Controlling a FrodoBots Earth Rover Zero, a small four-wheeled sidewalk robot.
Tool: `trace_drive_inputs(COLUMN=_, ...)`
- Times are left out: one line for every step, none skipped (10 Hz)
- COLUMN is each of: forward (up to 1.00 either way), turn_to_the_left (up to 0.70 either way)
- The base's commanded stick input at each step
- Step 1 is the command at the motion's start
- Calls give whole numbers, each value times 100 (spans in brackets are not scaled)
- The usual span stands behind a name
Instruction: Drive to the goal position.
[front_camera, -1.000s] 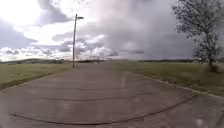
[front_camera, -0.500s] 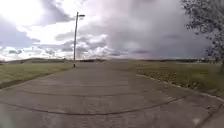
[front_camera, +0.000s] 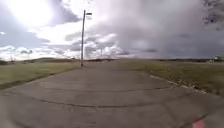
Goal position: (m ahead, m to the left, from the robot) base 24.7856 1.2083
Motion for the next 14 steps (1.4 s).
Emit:
trace_drive_inputs(forward=100, turn_to_the_left=0)
trace_drive_inputs(forward=100, turn_to_the_left=0)
trace_drive_inputs(forward=100, turn_to_the_left=0)
trace_drive_inputs(forward=100, turn_to_the_left=0)
trace_drive_inputs(forward=100, turn_to_the_left=0)
trace_drive_inputs(forward=100, turn_to_the_left=0)
trace_drive_inputs(forward=100, turn_to_the_left=0)
trace_drive_inputs(forward=100, turn_to_the_left=0)
trace_drive_inputs(forward=100, turn_to_the_left=0)
trace_drive_inputs(forward=100, turn_to_the_left=0)
trace_drive_inputs(forward=100, turn_to_the_left=0)
trace_drive_inputs(forward=100, turn_to_the_left=0)
trace_drive_inputs(forward=100, turn_to_the_left=0)
trace_drive_inputs(forward=100, turn_to_the_left=0)
